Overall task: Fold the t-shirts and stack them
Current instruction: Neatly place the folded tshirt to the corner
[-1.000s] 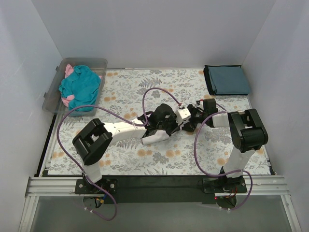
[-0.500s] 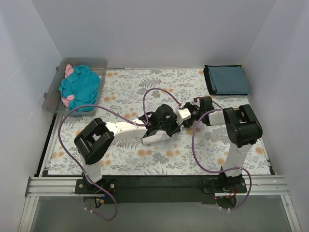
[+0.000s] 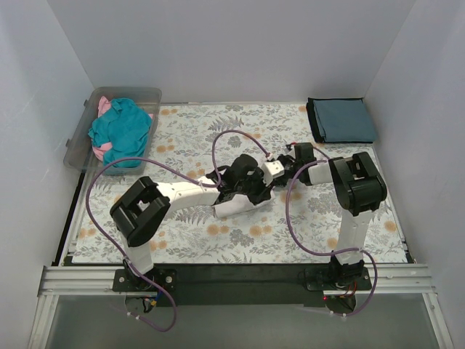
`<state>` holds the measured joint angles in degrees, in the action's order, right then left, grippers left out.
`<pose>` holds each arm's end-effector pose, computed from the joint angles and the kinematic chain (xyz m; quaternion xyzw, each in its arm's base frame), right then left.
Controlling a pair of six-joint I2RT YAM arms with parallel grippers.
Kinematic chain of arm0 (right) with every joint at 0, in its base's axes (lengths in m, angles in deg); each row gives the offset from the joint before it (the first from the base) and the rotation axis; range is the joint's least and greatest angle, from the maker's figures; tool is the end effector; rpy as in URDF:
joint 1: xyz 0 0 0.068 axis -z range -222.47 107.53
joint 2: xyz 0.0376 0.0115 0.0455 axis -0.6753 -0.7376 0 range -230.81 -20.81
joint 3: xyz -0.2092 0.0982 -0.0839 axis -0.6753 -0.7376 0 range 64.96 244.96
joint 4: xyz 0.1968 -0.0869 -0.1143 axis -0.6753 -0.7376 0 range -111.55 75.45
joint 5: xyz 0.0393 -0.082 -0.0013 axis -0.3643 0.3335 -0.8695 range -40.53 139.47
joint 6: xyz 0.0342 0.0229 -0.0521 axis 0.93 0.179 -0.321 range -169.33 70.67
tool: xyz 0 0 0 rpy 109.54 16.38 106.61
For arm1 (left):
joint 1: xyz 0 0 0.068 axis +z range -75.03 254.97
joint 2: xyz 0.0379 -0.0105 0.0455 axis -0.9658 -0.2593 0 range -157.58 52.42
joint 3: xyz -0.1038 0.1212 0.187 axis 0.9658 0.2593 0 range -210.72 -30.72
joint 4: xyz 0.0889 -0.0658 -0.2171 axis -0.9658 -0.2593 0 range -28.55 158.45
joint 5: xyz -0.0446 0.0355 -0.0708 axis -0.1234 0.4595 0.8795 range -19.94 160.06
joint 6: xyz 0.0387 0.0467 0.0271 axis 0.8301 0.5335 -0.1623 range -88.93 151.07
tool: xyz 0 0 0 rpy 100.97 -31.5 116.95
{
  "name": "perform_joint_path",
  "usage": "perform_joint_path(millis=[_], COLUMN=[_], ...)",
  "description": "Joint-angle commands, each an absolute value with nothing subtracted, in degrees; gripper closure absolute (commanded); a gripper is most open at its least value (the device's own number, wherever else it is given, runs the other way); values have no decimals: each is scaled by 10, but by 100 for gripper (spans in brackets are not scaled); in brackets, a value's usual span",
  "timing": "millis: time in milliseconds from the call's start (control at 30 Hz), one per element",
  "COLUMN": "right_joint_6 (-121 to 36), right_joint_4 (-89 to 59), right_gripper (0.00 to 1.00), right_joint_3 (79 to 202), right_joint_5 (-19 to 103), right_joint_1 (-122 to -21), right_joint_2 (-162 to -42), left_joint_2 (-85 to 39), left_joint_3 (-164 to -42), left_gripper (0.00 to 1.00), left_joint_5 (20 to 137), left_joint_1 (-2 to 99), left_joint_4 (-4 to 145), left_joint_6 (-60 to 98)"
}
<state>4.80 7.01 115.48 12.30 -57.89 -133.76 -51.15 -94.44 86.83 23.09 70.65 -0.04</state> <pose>0.3361 0.1255 0.0826 0.1607 0.8572 0.4629 0.1584 0.2261 -0.3128 0.1682 0.2233 0.8617 -0.3872 0.2401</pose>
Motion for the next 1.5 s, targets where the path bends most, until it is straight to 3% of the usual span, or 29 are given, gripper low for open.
perform_joint_path(millis=[0, 33, 167, 400, 500, 533, 967, 1467], right_joint_6=[-79, -148, -291, -474, -540, -556, -697, -732], right_joint_4=[-28, -63, -201, -345, -362, -364, -377, -373], right_gripper=[99, 99, 99, 99, 99, 99, 99, 99], right_joint_3=[1225, 1271, 1367, 1559, 1627, 1645, 1857, 1886], right_joint_5=[181, 190, 250, 348, 381, 388, 443, 460], right_joint_1=[-579, -578, -568, -546, -527, -521, -458, -452], right_joint_2=[-1338, -1336, -1330, -1394, -1421, -1427, -1490, -1429], left_joint_2=[-443, -428, -357, -270, -245, -239, -220, -227], left_joint_3=[-965, -965, -951, -907, -886, -881, -843, -837], left_gripper=[75, 66, 49, 29, 25, 17, 9, 6], left_joint_5=[942, 959, 956, 888, 883, 886, 919, 922], left_joint_1=[269, 288, 330, 369, 392, 404, 422, 422], left_joint_4=[663, 633, 565, 502, 496, 493, 486, 486], left_joint_6=[-42, -46, -42, -35, -39, -39, -44, -51])
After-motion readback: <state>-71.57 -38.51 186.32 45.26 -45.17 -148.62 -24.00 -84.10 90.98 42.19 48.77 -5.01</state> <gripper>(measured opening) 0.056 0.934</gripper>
